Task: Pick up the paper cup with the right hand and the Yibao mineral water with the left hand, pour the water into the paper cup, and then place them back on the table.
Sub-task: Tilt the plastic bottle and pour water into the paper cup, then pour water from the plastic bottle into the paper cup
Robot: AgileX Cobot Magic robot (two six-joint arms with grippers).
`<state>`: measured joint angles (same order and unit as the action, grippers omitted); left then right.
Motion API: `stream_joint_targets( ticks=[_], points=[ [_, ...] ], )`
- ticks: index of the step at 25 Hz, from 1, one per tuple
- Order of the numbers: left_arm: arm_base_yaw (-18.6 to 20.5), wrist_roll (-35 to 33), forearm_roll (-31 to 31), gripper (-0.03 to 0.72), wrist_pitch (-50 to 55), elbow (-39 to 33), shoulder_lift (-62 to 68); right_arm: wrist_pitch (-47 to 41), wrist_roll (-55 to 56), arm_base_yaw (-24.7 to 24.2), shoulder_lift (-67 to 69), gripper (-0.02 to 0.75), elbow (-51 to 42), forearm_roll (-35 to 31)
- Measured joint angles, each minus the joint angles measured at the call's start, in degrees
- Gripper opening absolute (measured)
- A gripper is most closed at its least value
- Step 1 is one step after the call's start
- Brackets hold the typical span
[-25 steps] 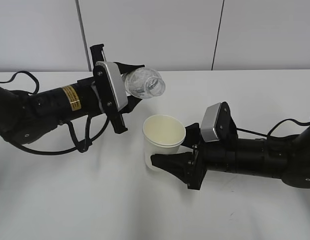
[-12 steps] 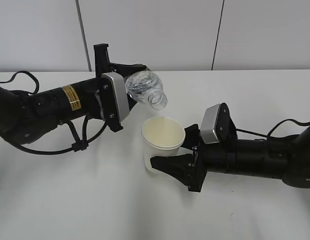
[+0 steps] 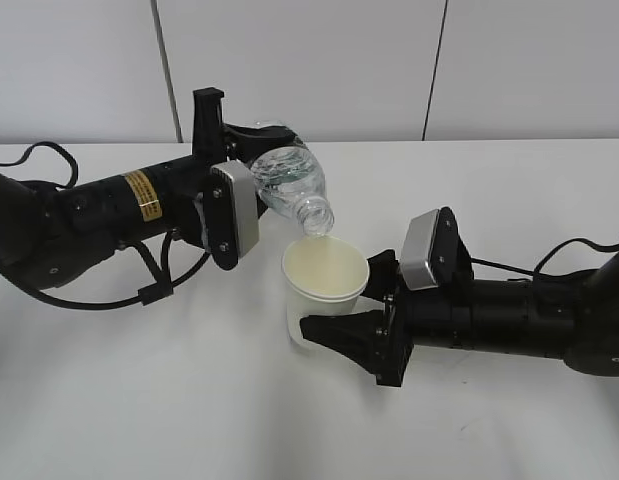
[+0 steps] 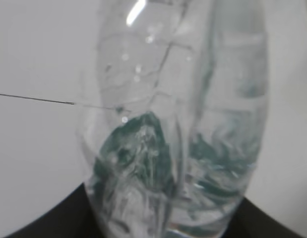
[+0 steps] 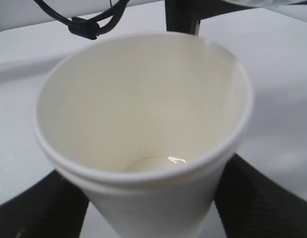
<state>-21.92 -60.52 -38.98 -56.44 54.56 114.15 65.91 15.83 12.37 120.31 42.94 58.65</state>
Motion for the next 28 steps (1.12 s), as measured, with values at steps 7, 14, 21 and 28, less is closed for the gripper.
stream_joint_targets(
  ticks=[7,14,21,28],
  points=[
    [0.0,-4.2,0.1,0.335,0.0,0.0,0.0,0.0,0.0,0.0,0.0,0.564,0.0,1.1],
    [0.0,-7.8,2.4,0.333,-0.2,0.0,0.0,0.0,0.0,0.0,0.0,0.564,0.0,2.8],
    [0.0,-9.3,3.0,0.333,-0.3,0.0,0.0,0.0,0.0,0.0,0.0,0.564,0.0,3.6],
    [0.0,-9.6,3.0,0.332,-1.1,0.0,0.0,-0.1,-0.1,0.0,0.0,0.564,0.0,3.8]
  ],
)
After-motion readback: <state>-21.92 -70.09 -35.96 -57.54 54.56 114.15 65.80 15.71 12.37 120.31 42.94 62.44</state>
